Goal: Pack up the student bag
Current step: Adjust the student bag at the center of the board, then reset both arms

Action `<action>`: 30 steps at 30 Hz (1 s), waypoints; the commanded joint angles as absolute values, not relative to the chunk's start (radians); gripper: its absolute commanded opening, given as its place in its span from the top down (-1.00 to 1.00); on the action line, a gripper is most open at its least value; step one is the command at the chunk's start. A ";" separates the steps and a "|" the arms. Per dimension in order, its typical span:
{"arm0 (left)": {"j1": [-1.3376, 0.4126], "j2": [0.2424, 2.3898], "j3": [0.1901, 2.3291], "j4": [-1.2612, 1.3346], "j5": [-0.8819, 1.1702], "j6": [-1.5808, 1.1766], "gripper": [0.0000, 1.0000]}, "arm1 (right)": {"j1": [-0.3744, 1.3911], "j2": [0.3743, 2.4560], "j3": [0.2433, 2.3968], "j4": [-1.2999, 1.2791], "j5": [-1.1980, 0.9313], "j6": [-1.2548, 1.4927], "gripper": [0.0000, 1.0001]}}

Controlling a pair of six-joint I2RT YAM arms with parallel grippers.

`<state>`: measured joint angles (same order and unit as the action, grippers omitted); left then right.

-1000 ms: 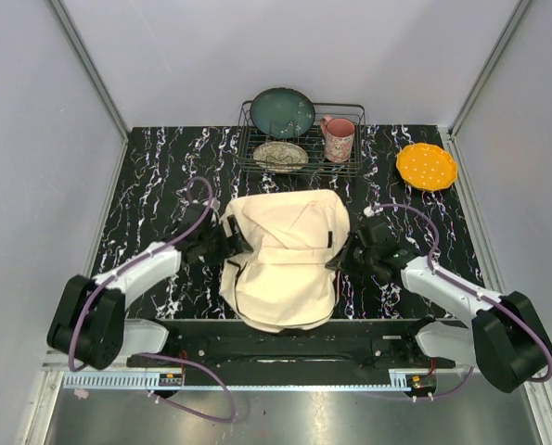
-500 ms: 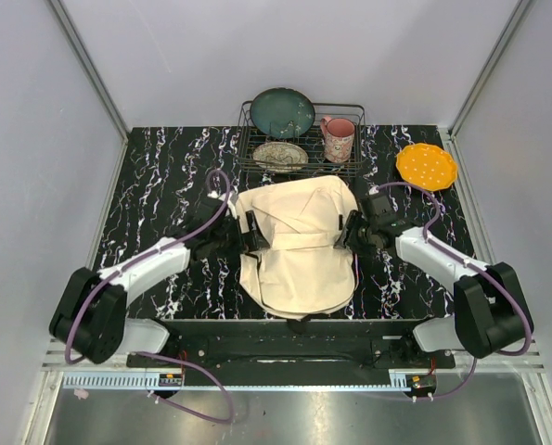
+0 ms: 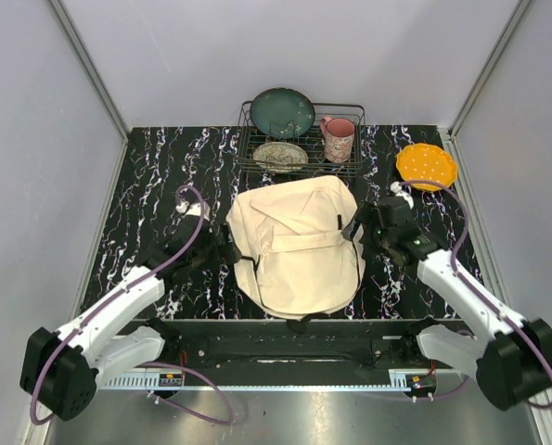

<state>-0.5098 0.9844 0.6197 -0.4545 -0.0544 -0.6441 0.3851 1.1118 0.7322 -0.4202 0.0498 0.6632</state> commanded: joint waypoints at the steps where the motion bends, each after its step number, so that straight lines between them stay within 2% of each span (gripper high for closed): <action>1: -0.511 0.893 0.652 -0.566 -0.317 -0.690 -0.98 | 0.377 0.964 0.710 -0.482 0.250 0.667 -0.97; 7: -0.508 0.796 0.638 -0.643 -0.536 -0.767 -0.98 | 0.376 0.816 0.684 -0.552 0.457 0.666 -0.99; 12: -0.490 0.741 0.603 -0.637 -0.610 -0.793 -0.98 | 0.376 0.758 0.672 -0.601 0.604 0.629 -1.00; 16: -0.414 0.771 0.528 -0.548 -0.513 -0.810 -0.98 | 0.377 0.764 0.663 -0.611 0.641 0.680 -0.99; 21: -0.339 0.862 0.548 -0.511 -0.330 -0.786 -0.98 | 0.376 0.798 0.652 -0.546 0.614 0.647 -0.99; 30: -0.333 0.893 0.652 -0.614 -0.327 -0.739 -0.98 | 0.376 0.776 0.589 -0.396 0.647 0.600 -0.99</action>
